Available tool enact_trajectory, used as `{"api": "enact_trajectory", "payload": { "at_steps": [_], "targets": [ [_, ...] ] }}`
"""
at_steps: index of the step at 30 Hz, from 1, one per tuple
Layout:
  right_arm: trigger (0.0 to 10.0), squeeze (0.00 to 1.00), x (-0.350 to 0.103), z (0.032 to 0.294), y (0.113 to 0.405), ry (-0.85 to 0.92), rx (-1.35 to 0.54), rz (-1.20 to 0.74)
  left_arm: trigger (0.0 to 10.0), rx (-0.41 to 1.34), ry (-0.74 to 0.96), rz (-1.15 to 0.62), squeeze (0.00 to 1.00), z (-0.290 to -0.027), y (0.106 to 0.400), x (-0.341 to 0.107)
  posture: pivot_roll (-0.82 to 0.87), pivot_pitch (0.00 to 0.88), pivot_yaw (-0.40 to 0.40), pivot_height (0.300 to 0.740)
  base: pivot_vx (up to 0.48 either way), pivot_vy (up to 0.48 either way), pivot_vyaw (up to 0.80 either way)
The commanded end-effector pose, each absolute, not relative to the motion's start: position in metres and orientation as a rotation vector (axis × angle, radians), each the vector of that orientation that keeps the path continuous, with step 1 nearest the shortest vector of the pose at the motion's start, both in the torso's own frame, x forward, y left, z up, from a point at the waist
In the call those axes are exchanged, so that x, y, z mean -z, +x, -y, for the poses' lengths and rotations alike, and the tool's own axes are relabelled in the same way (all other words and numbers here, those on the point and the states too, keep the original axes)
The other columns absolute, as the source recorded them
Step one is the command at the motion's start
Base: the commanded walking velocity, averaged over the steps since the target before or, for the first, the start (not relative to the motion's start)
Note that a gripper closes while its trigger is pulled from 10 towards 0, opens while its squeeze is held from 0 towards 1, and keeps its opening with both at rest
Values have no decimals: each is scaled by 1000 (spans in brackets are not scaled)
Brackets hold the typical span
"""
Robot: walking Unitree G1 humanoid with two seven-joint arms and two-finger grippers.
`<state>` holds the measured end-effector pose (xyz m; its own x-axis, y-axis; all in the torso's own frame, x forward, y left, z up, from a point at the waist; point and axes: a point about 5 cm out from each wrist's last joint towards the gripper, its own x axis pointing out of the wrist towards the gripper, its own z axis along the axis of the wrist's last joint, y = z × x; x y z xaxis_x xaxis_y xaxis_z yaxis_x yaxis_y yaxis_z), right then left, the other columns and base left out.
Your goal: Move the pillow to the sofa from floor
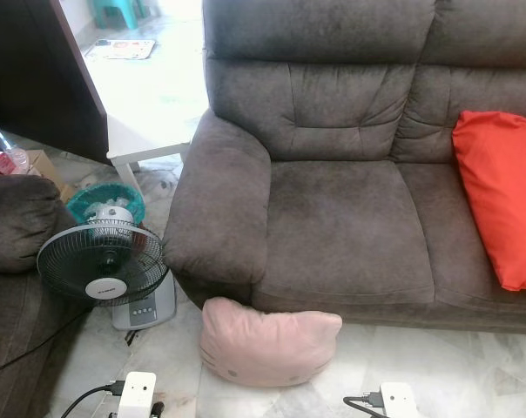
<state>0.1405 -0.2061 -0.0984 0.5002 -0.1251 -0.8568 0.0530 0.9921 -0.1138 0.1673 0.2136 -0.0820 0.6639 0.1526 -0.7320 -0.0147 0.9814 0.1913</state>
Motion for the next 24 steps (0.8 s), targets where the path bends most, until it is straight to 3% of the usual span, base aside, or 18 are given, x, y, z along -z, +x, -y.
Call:
{"api": "enact_trajectory", "payload": {
  "at_steps": [1,24],
  "targets": [
    [10000,0,100,206,135,-65,114,-1055,10000,-113,168,-870,0,-215,160,85,149,81,-13,740,0,0,0],
    [10000,0,100,205,135,-63,113,-1055,10000,-115,167,-869,0,-216,160,85,150,85,-12,740,0,0,0]
  ]
}}
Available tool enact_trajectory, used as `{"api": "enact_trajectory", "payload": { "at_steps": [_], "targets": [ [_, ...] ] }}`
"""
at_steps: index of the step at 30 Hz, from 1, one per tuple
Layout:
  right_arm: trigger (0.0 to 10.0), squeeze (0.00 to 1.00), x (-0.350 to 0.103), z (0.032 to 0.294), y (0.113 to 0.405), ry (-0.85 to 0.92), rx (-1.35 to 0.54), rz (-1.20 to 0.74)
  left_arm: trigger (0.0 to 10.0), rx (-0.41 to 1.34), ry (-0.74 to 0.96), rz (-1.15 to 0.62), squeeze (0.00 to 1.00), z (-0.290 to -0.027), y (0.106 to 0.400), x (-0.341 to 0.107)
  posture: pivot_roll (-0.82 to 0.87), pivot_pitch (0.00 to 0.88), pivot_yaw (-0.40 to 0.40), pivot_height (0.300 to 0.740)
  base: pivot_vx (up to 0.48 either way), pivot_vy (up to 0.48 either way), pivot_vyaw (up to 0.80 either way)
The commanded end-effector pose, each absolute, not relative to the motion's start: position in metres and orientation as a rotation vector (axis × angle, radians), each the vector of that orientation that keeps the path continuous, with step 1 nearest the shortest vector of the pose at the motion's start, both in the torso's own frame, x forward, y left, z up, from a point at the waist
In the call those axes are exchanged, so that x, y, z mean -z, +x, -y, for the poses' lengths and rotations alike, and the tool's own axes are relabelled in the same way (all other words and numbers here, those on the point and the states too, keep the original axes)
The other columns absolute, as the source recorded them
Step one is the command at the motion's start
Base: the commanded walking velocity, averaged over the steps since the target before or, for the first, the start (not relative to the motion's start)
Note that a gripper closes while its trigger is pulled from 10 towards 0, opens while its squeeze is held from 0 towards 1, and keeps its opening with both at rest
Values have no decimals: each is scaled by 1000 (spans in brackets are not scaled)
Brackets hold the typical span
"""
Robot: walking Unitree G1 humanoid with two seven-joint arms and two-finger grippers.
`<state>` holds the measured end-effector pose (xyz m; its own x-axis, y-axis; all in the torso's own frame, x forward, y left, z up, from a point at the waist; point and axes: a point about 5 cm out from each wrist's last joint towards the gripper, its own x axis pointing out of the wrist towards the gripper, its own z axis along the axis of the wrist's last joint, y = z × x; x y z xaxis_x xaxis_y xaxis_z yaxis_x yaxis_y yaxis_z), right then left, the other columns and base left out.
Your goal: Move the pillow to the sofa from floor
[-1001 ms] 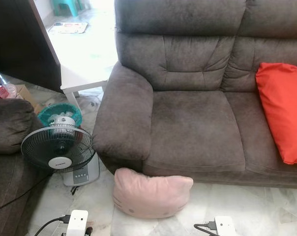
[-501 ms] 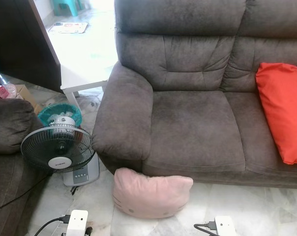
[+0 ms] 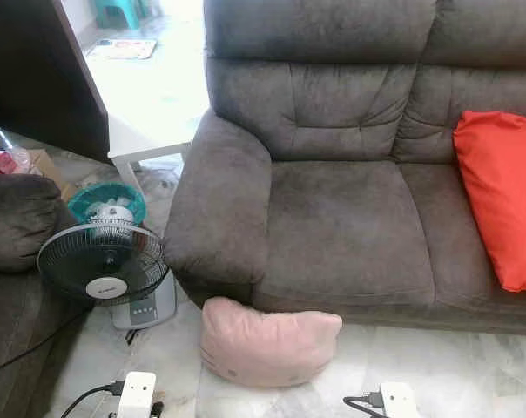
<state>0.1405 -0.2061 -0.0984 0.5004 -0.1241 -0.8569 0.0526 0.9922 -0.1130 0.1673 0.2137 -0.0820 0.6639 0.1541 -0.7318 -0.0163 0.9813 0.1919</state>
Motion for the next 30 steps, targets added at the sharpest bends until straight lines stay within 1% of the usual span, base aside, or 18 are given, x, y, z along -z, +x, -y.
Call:
{"api": "enact_trajectory", "payload": {
  "at_steps": [1,7,30],
  "targets": [
    [10000,0,100,205,135,-63,113,-1055,10000,-115,167,-869,0,-216,160,85,150,86,-12,740,0,0,0],
    [10000,0,100,205,135,-62,113,-1055,10000,-114,166,-869,0,-216,160,85,149,87,-11,740,0,0,0],
    [10000,0,100,205,135,-60,113,-1054,10000,-107,167,-868,0,-215,161,85,150,91,-13,740,253,0,0]
  ]
}}
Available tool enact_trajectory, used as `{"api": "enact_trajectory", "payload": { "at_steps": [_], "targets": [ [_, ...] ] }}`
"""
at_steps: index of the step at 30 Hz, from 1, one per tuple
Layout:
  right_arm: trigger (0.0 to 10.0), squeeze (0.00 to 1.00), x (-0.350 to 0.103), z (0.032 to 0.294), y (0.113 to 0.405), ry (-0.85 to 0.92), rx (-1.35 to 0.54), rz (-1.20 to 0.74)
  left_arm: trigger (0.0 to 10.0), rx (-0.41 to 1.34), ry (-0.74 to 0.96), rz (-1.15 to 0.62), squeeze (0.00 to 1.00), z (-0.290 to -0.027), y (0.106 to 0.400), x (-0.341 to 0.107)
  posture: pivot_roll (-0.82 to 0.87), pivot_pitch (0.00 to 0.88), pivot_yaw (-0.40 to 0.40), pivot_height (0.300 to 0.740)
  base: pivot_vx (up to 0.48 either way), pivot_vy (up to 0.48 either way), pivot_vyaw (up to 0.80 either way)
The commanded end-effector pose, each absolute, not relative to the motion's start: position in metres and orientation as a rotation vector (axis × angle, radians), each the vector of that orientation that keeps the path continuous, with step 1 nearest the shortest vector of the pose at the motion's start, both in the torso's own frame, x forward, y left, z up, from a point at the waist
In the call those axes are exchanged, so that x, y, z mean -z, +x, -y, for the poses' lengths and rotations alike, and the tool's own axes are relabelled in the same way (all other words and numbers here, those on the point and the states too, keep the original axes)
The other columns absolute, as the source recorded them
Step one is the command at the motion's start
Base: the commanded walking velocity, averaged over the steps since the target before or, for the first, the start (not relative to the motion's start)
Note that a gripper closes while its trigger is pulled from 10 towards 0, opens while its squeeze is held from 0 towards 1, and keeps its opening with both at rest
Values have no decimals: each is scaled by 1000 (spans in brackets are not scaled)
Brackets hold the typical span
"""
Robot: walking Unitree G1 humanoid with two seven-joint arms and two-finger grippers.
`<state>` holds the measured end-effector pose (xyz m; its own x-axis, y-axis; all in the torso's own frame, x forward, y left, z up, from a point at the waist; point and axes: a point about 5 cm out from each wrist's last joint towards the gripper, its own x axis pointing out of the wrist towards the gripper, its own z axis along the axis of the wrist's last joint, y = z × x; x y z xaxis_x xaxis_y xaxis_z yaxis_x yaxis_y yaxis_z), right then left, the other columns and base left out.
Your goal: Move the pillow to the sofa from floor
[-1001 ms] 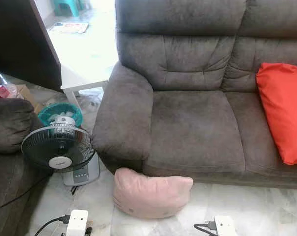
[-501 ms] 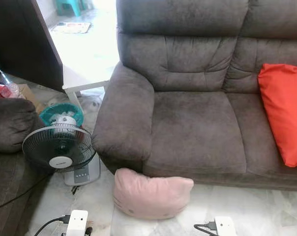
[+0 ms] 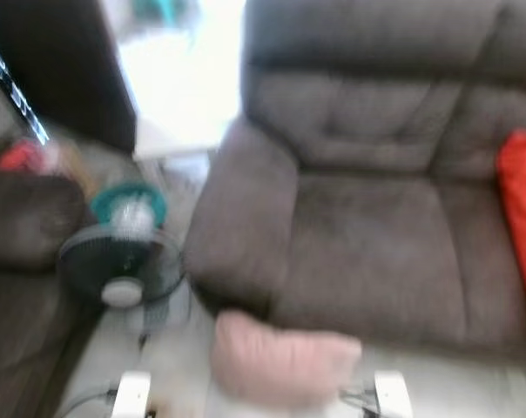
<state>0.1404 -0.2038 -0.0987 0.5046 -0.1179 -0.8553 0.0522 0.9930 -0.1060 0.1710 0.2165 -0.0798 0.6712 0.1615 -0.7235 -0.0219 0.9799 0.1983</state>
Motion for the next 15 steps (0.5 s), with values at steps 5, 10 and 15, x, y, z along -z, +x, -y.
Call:
{"api": "enact_trajectory", "payload": {
  "at_steps": [5,10,15],
  "targets": [
    [10000,0,100,206,135,-63,115,-1059,10000,-94,172,-868,0,-215,161,85,151,91,-14,740,124,0,-204],
    [10000,0,100,206,135,-61,112,-1057,10000,-98,177,-865,0,-215,161,85,150,91,-15,740,0,0,-407],
    [10000,0,100,206,136,-55,114,-1048,10000,-109,191,-843,0,-215,162,83,152,91,-16,740,0,0,0]
  ]
}}
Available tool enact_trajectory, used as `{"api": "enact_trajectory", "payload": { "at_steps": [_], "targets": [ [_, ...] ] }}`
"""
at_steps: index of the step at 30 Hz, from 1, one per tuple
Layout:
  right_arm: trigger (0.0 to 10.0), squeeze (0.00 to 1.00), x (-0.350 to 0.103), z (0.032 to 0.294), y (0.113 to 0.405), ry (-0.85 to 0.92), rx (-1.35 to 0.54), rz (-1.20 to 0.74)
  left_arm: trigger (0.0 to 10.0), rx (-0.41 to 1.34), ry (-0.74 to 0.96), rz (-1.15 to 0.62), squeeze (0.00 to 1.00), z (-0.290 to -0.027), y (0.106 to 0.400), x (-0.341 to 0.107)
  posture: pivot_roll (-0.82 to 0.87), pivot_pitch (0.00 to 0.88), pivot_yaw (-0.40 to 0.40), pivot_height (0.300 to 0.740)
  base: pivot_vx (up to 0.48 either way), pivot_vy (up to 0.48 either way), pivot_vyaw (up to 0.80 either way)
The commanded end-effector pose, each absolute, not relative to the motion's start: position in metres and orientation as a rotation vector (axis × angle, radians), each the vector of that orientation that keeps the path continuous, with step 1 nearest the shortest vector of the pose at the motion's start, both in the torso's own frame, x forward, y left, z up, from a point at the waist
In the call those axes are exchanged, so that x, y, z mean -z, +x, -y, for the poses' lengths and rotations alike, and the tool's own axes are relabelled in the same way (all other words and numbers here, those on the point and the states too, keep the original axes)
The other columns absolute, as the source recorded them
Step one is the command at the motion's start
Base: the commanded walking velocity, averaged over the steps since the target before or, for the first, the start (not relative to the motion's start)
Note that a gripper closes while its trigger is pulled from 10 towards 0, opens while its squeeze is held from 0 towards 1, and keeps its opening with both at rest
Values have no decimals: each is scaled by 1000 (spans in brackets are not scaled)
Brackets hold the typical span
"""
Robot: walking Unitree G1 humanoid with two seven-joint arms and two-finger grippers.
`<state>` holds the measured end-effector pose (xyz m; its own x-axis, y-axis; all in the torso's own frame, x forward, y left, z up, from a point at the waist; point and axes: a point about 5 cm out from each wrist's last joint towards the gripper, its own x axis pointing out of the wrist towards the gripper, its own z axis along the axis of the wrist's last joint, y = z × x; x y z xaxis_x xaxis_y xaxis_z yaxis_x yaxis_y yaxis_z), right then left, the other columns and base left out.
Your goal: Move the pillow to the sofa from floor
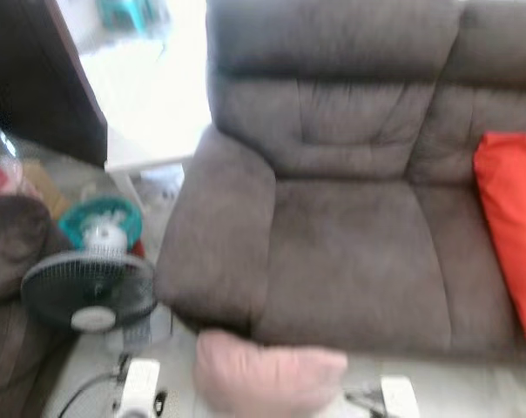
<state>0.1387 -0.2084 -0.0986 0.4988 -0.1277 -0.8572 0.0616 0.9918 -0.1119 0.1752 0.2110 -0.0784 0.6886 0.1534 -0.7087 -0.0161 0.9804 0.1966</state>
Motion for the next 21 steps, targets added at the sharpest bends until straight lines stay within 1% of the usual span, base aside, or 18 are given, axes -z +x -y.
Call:
{"api": "enact_trajectory", "payload": {
  "at_steps": [1,5,11,13,17,19,20,21],
  "targets": [
    [10000,0,100,206,136,-55,114,-1047,10000,-110,194,-838,0,-215,163,83,152,91,-16,740,0,0,0],
    [10000,0,99,206,137,-37,128,-1011,10000,-133,203,-802,0,-216,164,81,154,90,-16,740,0,0,0],
    [10000,0,93,205,143,76,191,-862,10000,-191,213,-680,0,-218,167,73,151,89,-13,740,0,0,0],
    [10000,0,87,204,148,112,194,-770,10000,-221,209,-600,0,-219,169,68,146,83,-11,740,0,0,0],
    [10000,0,84,204,151,109,181,-724,10000,-219,222,-553,0,-218,171,64,141,78,-9,740,0,0,0],
    [10000,0,79,203,154,115,168,-646,10000,-191,248,-474,0,-217,174,58,141,71,-10,740,0,0,0],
    [10000,0,79,203,155,117,168,-639,10000,-190,250,-468,0,-217,174,58,141,68,-10,740,0,0,0],
    [10000,0,78,203,155,132,172,-622,10000,-183,256,-279,0,-216,223,24,140,66,-10,740,0,0,0]
  ]
}}
